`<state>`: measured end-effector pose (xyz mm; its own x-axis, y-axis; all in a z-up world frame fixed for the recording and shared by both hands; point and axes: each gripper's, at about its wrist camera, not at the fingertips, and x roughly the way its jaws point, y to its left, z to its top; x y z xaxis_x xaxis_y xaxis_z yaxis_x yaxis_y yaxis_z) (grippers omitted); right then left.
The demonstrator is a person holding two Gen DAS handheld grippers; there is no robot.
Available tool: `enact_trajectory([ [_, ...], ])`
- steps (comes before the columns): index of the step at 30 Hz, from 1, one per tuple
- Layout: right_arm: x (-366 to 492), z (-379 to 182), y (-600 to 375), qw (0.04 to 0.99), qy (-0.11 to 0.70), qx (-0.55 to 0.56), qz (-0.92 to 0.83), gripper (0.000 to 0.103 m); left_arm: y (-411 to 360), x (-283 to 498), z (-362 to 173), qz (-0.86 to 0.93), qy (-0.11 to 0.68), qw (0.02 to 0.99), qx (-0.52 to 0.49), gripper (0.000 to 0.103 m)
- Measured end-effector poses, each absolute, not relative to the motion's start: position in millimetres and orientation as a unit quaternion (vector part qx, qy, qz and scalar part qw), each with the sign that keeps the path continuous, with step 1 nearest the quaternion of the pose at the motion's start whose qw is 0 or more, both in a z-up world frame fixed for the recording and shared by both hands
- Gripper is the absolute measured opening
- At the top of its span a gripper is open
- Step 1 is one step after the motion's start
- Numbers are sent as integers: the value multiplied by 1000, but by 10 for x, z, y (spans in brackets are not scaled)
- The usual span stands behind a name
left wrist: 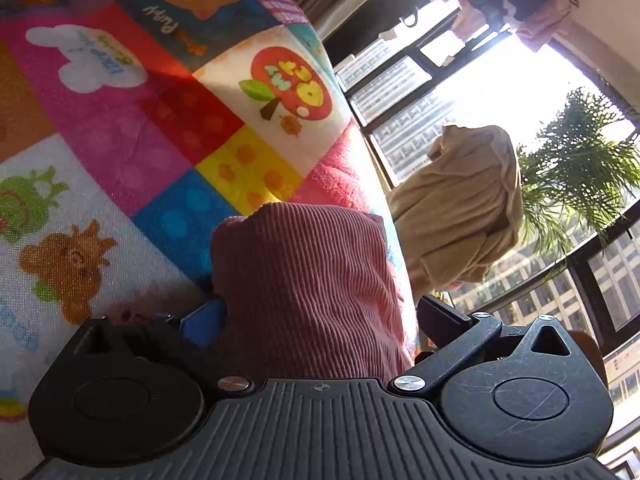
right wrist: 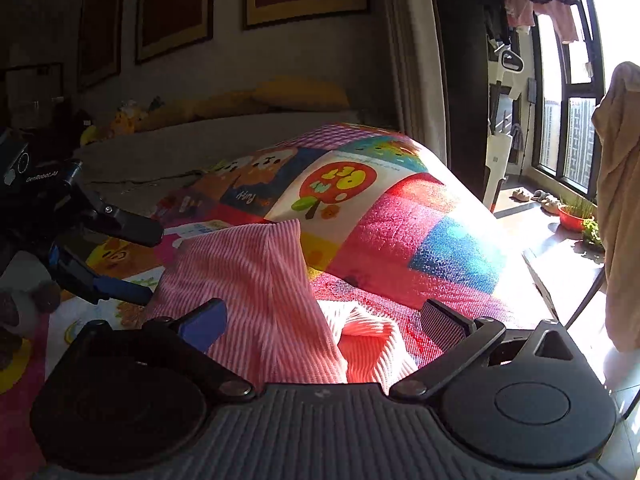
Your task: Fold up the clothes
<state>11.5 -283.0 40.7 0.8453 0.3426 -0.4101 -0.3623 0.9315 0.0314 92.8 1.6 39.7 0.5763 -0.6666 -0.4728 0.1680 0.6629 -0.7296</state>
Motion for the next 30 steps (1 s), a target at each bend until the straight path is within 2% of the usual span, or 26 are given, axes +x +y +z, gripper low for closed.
enact_trajectory([
  [10,295,227,-2770,940,249,4,235,103,-37,1001,248,-260,405,801,-355,103],
  [15,458,42,-3036,913,305,121,243,103,-92,1090,223,-261,416,799,-349,103],
  [19,651,46,-3082,873,312,207,314,103,-42,1096,181,-258,420,791,-362,103],
  [25,388,299,-2904,853,264,170,418,103,-2,1049,334,-282,405,788,-368,103],
  [30,424,185,-2995,848,286,199,399,100,-188,1084,406,-305,408,784,-355,103],
])
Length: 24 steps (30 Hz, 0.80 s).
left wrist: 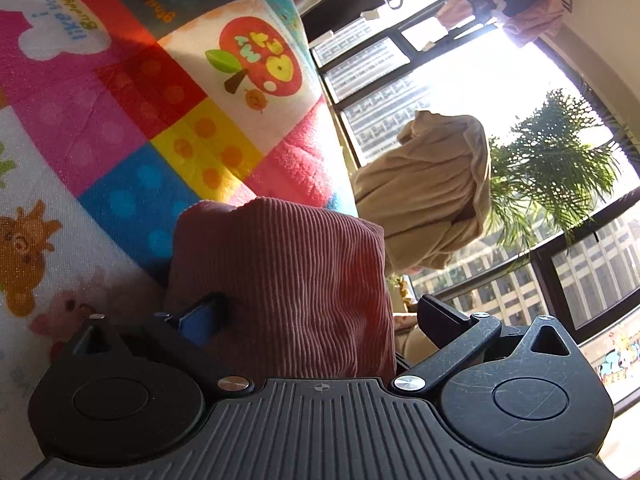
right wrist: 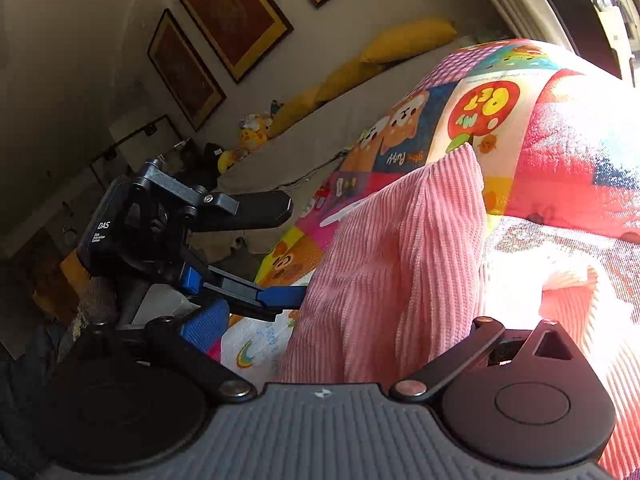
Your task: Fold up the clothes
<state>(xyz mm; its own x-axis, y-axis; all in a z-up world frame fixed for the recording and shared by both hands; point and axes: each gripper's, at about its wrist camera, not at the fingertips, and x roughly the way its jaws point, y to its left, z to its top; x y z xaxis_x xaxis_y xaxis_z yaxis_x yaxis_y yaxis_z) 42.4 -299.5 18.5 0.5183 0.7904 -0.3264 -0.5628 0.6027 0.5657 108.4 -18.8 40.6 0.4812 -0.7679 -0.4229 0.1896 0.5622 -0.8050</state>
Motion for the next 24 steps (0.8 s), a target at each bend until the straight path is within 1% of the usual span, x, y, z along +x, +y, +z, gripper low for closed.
enact_trajectory([
  [1,444,165,-3055,845,289,215,395,98,-247,1108,427,-308,410,784,-351,103],
  [4,472,242,-3338,838,271,263,395,98,-460,1222,516,-327,412,780,-339,103],
  [7,477,413,-3620,857,237,263,375,98,-755,1383,577,-347,416,777,-319,103],
  [9,474,503,-3739,897,228,216,311,98,-924,1487,536,-352,424,774,-311,103],
  [13,401,504,-3726,961,220,68,153,98,-1056,1603,386,-339,439,770,-316,103],
  [15,401,414,-3631,965,228,9,127,100,-1018,1581,414,-342,434,769,-321,103],
  [16,423,352,-3576,963,238,-14,125,103,-964,1565,462,-345,426,770,-326,103],
  [19,551,104,-3358,952,276,-83,104,103,-731,1466,639,-338,386,793,-329,103],
  [21,603,1,-3196,948,281,-121,86,103,-568,1371,666,-314,367,815,-321,103],
  [24,676,-17,-3072,943,289,-142,78,103,-423,1281,450,-295,373,815,-331,103],
])
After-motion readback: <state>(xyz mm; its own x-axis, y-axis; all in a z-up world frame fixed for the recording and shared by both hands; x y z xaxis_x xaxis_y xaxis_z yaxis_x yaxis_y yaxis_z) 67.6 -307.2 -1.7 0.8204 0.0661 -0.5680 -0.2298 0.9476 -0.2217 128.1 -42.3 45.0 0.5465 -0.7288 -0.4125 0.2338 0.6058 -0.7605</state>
